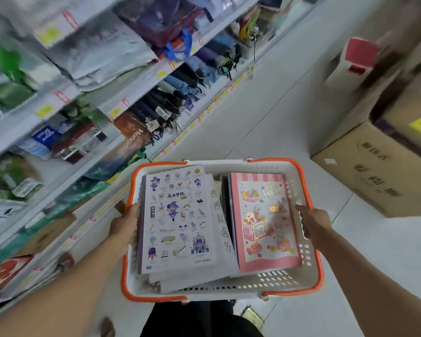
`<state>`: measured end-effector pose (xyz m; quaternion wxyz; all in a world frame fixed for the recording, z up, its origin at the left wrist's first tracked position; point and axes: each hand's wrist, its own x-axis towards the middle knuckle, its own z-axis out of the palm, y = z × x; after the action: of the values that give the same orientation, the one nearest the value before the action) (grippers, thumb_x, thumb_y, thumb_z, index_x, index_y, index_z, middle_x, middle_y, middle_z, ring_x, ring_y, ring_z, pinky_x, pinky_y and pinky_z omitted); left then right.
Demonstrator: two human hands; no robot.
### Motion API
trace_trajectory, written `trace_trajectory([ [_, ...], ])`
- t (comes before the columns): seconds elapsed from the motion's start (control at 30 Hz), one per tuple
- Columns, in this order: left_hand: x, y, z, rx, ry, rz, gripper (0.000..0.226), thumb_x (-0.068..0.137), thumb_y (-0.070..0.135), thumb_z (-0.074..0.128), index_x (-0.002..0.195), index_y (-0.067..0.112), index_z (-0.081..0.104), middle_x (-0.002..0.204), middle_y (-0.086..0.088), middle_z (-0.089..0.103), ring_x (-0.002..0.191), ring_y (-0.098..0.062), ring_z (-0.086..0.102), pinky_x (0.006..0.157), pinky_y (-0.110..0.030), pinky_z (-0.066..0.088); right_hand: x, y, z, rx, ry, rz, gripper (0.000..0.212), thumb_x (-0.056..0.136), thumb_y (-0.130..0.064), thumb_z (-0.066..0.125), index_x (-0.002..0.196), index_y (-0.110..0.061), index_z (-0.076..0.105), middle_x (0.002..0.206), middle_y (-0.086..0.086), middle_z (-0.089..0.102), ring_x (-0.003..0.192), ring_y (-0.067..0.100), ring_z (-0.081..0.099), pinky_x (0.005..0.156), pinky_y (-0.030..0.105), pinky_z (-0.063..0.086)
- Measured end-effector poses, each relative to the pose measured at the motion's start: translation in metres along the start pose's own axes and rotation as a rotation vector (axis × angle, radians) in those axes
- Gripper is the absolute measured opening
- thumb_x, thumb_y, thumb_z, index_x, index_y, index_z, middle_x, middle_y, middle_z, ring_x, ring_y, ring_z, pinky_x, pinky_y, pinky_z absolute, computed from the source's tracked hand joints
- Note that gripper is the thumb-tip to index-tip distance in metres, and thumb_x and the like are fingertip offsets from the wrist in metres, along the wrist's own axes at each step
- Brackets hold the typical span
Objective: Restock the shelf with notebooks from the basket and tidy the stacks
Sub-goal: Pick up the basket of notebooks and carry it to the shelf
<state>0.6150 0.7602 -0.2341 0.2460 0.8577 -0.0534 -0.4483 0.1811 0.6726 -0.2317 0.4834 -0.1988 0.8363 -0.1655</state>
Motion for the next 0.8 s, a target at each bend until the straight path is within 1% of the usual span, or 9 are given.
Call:
trace_trajectory([
  [0.1, 0.024, 0.071, 0.048, -0.041, 0.000, -0.013, 0.046, 0.086, 0.053, 0.057, 0.073, 0.011, 0.044, 0.050, -0.001, 0.042, 0.037, -0.016, 0.037, 0.040, -0.020, 0.029, 0.044, -0.082, -0.006, -0.023, 0.016, -0.034, 0.039, 0.089, -0.023, 0.067, 0.060, -0.009, 0.045, 0.052, 0.008, 0.038, 0.044, 0.017, 0.032, 0.045, 0.025, 0.026],
  [0.2, 0.051, 0.146, 0.094, -0.039, -0.053, -0.037, 0.049, 0.087, 0.055, 0.055, 0.062, 0.015, 0.041, 0.048, -0.002, 0.039, 0.039, -0.018, 0.034, 0.044, -0.022, 0.026, 0.088, -0.152, -0.010, -0.058, 0.050, -0.044, 0.038, 0.089, -0.024, 0.066, 0.060, -0.011, 0.046, 0.051, 0.007, 0.039, 0.044, 0.017, 0.033, 0.045, 0.025, 0.027],
  [0.33, 0.072, 0.241, 0.148, 0.002, -0.061, -0.061, 0.050, 0.082, 0.057, 0.057, 0.062, 0.015, 0.041, 0.051, -0.005, 0.038, 0.043, -0.019, 0.033, 0.049, -0.027, 0.026, 0.149, -0.245, -0.022, -0.017, 0.050, -0.042, 0.038, 0.089, -0.020, 0.067, 0.060, -0.015, 0.042, 0.049, 0.005, 0.035, 0.041, 0.015, 0.029, 0.044, 0.023, 0.024],
  [0.4, 0.078, 0.287, 0.176, 0.022, -0.061, -0.069, 0.050, 0.077, 0.060, 0.058, 0.062, 0.016, 0.040, 0.050, -0.004, 0.036, 0.042, -0.019, 0.031, 0.048, -0.026, 0.024, 0.180, -0.289, -0.029, -0.028, 0.051, -0.033, 0.040, 0.087, -0.021, 0.068, 0.059, -0.016, 0.040, 0.048, 0.004, 0.034, 0.040, 0.015, 0.028, 0.043, 0.023, 0.023],
  [0.5, 0.082, 0.359, 0.227, 0.027, -0.043, -0.092, 0.051, 0.078, 0.060, 0.058, 0.059, 0.018, 0.035, 0.045, -0.001, 0.031, 0.038, -0.017, 0.026, 0.043, -0.020, 0.020, 0.238, -0.356, -0.041, -0.036, 0.028, -0.036, 0.041, 0.087, -0.024, 0.069, 0.058, -0.016, 0.041, 0.050, 0.005, 0.036, 0.040, 0.017, 0.029, 0.041, 0.023, 0.025],
  [0.6, 0.095, 0.426, 0.286, 0.026, -0.013, -0.088, 0.052, 0.076, 0.062, 0.059, 0.059, 0.018, 0.038, 0.042, 0.001, 0.030, 0.037, -0.015, 0.025, 0.042, -0.020, 0.020, 0.311, -0.419, -0.052, -0.065, -0.022, -0.021, 0.033, 0.087, -0.026, 0.069, 0.064, -0.013, 0.048, 0.053, 0.006, 0.041, 0.043, 0.019, 0.034, 0.043, 0.024, 0.029],
  [0.67, 0.105, 0.468, 0.329, 0.007, 0.001, -0.107, 0.051, 0.079, 0.062, 0.059, 0.067, 0.015, 0.045, 0.043, 0.000, 0.031, 0.037, -0.015, 0.026, 0.043, -0.022, 0.021, 0.366, -0.470, -0.060, -0.083, -0.061, -0.019, 0.027, 0.086, -0.031, 0.069, 0.073, -0.009, 0.057, 0.060, 0.010, 0.048, 0.048, 0.021, 0.042, 0.046, 0.027, 0.035],
  [0.73, 0.114, 0.501, 0.370, -0.035, 0.038, -0.133, 0.050, 0.079, 0.060, 0.062, 0.072, 0.013, 0.049, 0.047, -0.002, 0.032, 0.039, -0.016, 0.027, 0.044, -0.025, 0.022, 0.416, -0.525, -0.070, -0.116, -0.065, -0.032, 0.030, 0.085, -0.033, 0.068, 0.081, -0.004, 0.065, 0.067, 0.014, 0.056, 0.055, 0.025, 0.051, 0.051, 0.032, 0.042],
  [0.8, 0.115, 0.537, 0.402, -0.092, 0.028, -0.155, 0.051, 0.078, 0.062, 0.064, 0.075, 0.013, 0.050, 0.049, -0.002, 0.031, 0.041, -0.017, 0.026, 0.046, -0.027, 0.023, 0.450, -0.581, -0.080, -0.162, -0.070, -0.048, 0.030, 0.086, -0.033, 0.067, 0.084, -0.002, 0.066, 0.068, 0.014, 0.056, 0.054, 0.025, 0.050, 0.051, 0.033, 0.042],
])
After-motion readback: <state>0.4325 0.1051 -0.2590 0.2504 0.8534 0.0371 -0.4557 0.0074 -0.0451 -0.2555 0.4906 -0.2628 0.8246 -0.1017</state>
